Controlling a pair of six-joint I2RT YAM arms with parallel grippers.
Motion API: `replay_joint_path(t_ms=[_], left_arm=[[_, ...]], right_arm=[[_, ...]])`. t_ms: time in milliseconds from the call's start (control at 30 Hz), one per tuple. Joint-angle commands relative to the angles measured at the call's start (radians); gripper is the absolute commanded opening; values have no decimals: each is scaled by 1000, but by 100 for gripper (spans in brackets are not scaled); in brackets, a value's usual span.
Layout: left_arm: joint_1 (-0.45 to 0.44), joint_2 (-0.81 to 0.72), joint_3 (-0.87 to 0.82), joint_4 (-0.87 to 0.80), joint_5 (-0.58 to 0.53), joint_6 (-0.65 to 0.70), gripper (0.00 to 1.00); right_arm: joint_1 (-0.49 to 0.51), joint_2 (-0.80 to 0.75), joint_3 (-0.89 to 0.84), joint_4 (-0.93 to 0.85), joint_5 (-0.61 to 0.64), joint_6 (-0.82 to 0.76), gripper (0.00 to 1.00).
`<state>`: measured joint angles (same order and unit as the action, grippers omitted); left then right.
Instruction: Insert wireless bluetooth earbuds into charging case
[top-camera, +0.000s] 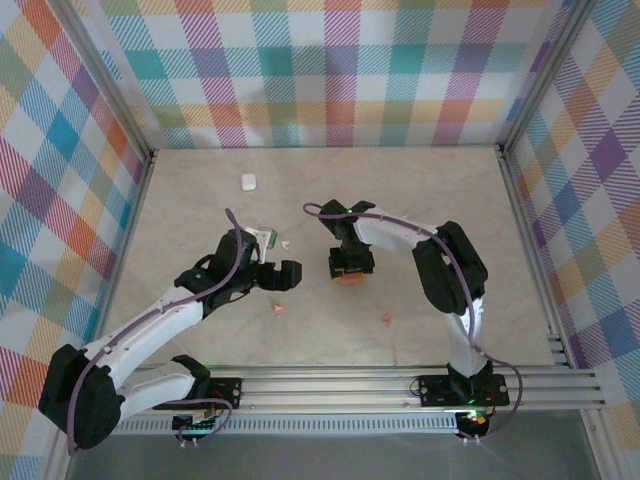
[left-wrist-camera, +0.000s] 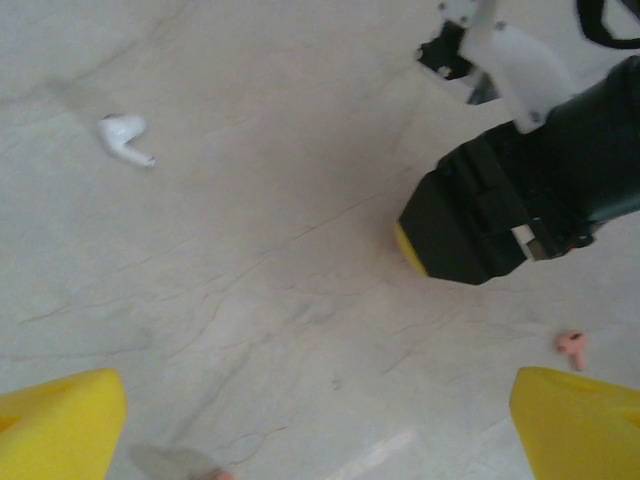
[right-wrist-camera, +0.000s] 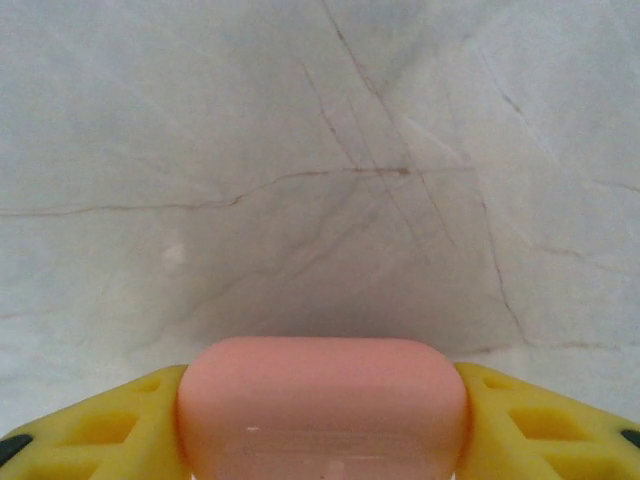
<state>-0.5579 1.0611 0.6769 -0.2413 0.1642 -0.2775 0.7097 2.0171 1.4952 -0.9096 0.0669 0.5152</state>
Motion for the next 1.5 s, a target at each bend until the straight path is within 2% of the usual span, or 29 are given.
replay_joint_path(t_ms=[0,267,400,500,700,967,1167,1267,1467], left_arm=[[7,-55,-56,136,107,17,95],[-8,-130,-194,505,154,-63,92],[-56,-62,-167,613,130,-90,87],[-117,11,-172,796,96,-122,87],[-170,138,-114,1021,93,-134,81],[-168,251,-26,1116,135,-168,69],[-170,303,16,1123,183,-188,58],[-171,323,28,1123,194,-199,50],[-171,347,42,1134,197,-223,24]], right_arm=[[-6,-122,-12,44,-46,55,42],[-15,-303,-34,126,-107,139,41],[-18,-415,-72,227,-163,220,41],[-21,-485,-97,293,-192,283,40],[-27,-573,-99,321,-235,348,40],[-34,-655,-129,311,-226,362,40],[-48,-687,-167,316,-229,370,41],[-55,-693,-171,321,-237,373,41],[-58,-690,-167,334,-259,377,41]])
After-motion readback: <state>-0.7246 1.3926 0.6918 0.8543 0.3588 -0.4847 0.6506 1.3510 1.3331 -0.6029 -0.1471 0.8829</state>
